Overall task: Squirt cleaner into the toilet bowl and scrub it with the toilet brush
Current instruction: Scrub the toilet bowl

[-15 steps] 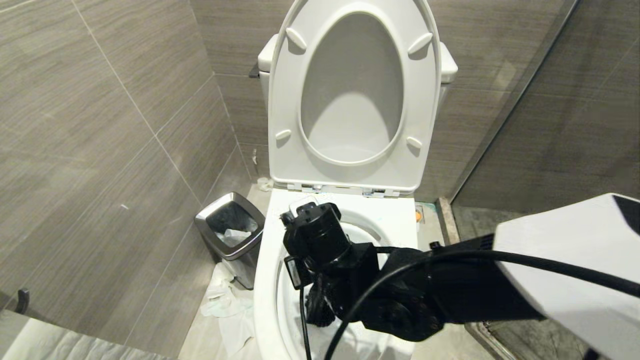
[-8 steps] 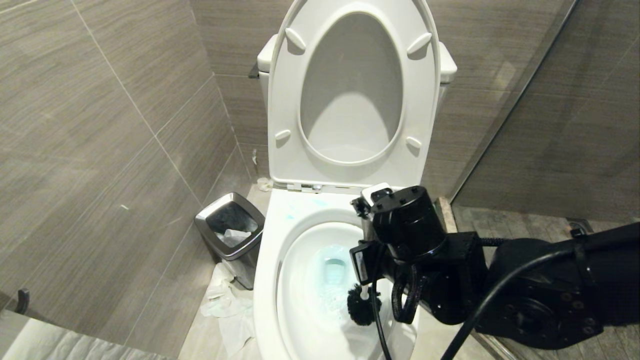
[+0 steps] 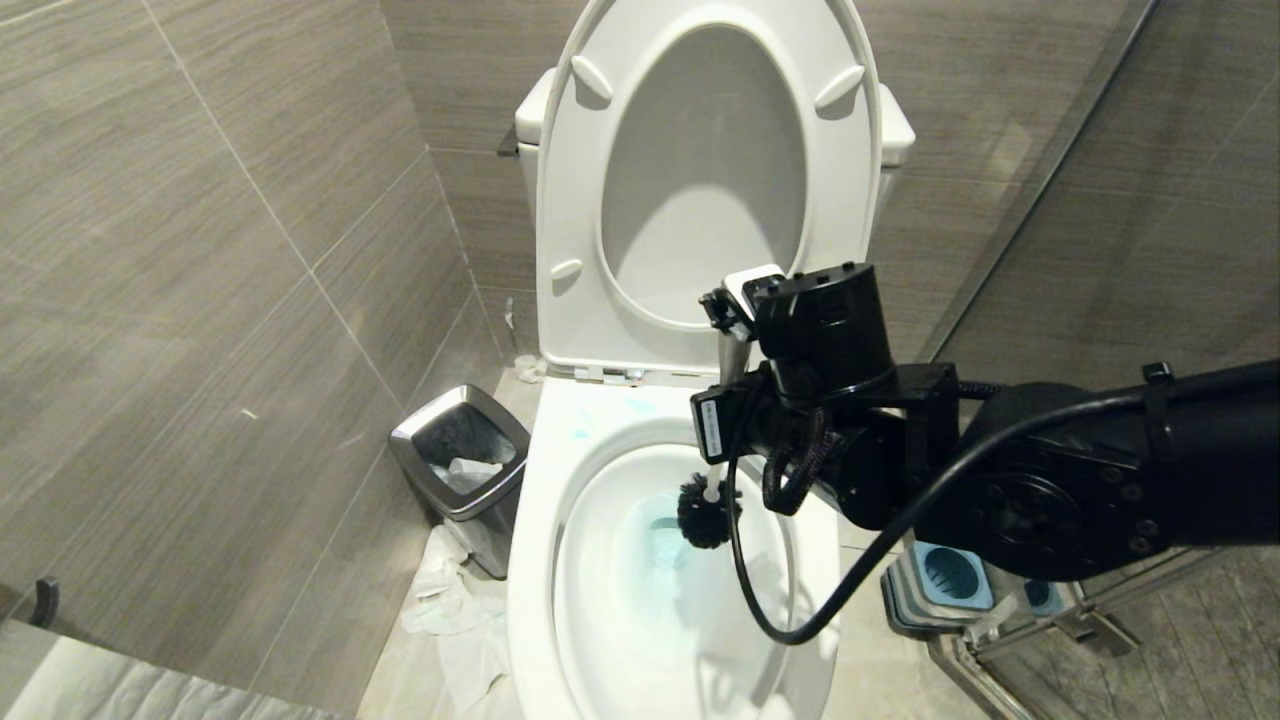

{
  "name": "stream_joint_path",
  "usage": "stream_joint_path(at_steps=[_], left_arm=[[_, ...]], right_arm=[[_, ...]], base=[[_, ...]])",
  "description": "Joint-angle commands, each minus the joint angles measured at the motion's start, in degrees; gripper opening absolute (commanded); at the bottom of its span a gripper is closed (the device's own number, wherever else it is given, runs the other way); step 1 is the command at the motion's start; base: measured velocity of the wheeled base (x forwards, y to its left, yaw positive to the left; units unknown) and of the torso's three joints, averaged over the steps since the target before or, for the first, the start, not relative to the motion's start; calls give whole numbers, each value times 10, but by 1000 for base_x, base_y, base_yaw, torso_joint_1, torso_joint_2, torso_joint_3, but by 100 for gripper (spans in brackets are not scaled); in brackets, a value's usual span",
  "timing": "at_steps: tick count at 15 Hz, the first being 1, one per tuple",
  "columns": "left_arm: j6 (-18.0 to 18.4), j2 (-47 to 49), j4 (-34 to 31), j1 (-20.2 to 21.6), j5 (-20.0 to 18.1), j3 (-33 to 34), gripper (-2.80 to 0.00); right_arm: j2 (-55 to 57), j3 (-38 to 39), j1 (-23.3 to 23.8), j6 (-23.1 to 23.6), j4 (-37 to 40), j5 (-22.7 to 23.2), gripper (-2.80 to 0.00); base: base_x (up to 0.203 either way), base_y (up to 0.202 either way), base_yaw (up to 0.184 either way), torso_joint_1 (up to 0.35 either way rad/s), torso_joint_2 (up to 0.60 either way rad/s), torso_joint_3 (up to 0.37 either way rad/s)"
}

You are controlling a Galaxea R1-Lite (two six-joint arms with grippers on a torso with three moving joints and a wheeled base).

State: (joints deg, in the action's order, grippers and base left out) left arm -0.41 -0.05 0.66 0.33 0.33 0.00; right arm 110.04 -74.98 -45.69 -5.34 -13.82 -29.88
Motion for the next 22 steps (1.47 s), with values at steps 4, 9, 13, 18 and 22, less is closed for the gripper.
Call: stream_joint_path(at_steps=[4,9,13,18,22], left_arm=[[0,0,0,0,0,4,-280],[0,0,0,0,0,4,-280],[0,0,0,0,0,4,-280],[0,0,0,0,0,4,-280],[0,0,0,0,0,4,-280]], right_arm=[[121,-81,7,5,0,-2,-280],[241,-138,11,5,-1,-3,-280],[273,-168,11,6,-1,-7,-280],[152,-163,10,35,3,-6,-280],[89,-163,9,58,12,-1,-280]], base=[[0,0,0,0,0,0],[0,0,0,0,0,0],[0,0,0,0,0,0],[0,0,0,0,0,0],[0,0,0,0,0,0]])
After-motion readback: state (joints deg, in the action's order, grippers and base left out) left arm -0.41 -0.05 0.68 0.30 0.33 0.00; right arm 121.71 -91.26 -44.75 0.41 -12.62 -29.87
